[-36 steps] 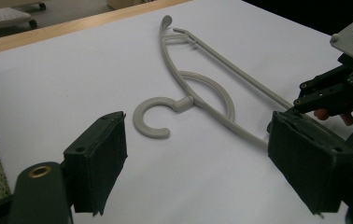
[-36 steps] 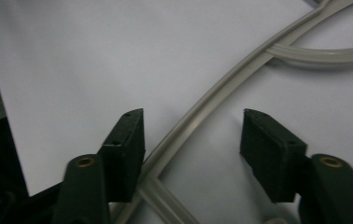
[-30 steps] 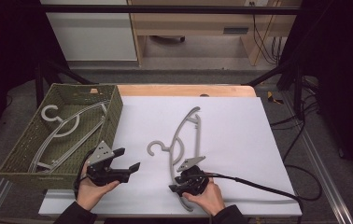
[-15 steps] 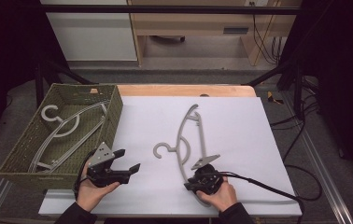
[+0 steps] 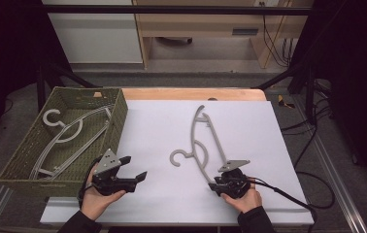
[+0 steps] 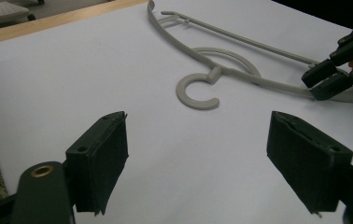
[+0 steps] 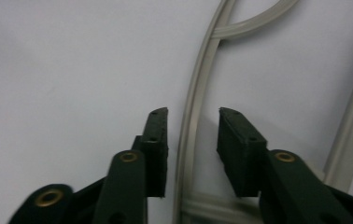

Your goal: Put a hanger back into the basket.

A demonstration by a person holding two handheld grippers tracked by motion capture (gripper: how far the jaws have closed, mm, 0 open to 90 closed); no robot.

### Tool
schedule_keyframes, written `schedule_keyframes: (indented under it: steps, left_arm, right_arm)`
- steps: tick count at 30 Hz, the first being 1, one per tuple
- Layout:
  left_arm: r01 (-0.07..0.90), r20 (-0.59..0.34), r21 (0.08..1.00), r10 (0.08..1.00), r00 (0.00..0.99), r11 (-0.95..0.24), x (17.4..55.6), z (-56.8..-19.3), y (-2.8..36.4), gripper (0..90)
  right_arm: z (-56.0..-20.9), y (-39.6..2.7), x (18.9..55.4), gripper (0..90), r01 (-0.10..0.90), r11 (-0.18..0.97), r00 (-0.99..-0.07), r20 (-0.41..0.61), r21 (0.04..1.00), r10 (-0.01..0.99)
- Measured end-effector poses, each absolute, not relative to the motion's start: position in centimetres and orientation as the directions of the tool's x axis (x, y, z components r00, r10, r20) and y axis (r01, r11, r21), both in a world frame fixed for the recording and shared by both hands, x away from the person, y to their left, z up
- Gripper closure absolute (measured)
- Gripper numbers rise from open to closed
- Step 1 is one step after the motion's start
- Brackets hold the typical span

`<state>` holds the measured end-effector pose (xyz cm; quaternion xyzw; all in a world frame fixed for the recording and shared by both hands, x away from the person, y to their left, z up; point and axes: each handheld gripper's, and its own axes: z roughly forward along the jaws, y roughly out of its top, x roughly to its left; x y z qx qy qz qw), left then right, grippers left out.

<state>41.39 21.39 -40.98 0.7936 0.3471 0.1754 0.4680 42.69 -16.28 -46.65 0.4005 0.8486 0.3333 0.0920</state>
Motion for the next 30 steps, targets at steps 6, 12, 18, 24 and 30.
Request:
schedule_keyframes:
  steps: [6, 12, 18, 24, 30]
  left_arm:
    - [0.387, -0.046, 0.865, 0.716, 0.696, -0.321, 41.4, -41.0, 21.4, 18.3]
    - [0.387, -0.044, 0.862, 0.714, 0.699, -0.326, 41.4, -41.0, 21.3, 18.5]
    - [0.391, -0.046, 0.860, 0.713, 0.700, -0.328, 41.5, -41.2, 21.3, 18.8]
    - [0.389, -0.041, 0.858, 0.710, 0.703, -0.336, 41.4, -41.2, 21.2, 18.8]
    - [0.389, -0.043, 0.859, 0.710, 0.703, -0.333, 41.4, -41.2, 21.2, 18.8]
  right_arm:
    - [-47.3, -15.6, 43.7, 65.0, 0.613, 0.440, -0.648, 0.099, 0.656, 0.755]
    - [-47.0, -15.1, 43.8, 78.8, 0.651, 0.429, -0.636, 0.142, 0.626, 0.758]
    - [-46.9, -15.4, 44.1, 80.9, 0.632, 0.460, -0.671, 0.142, 0.624, 0.728]
    - [-47.2, -15.1, 44.1, 81.9, 0.569, 0.513, -0.753, 0.156, 0.642, 0.640]
    - [-46.9, -15.5, 43.3, 73.7, 0.560, 0.551, -0.744, 0.082, 0.618, 0.664]
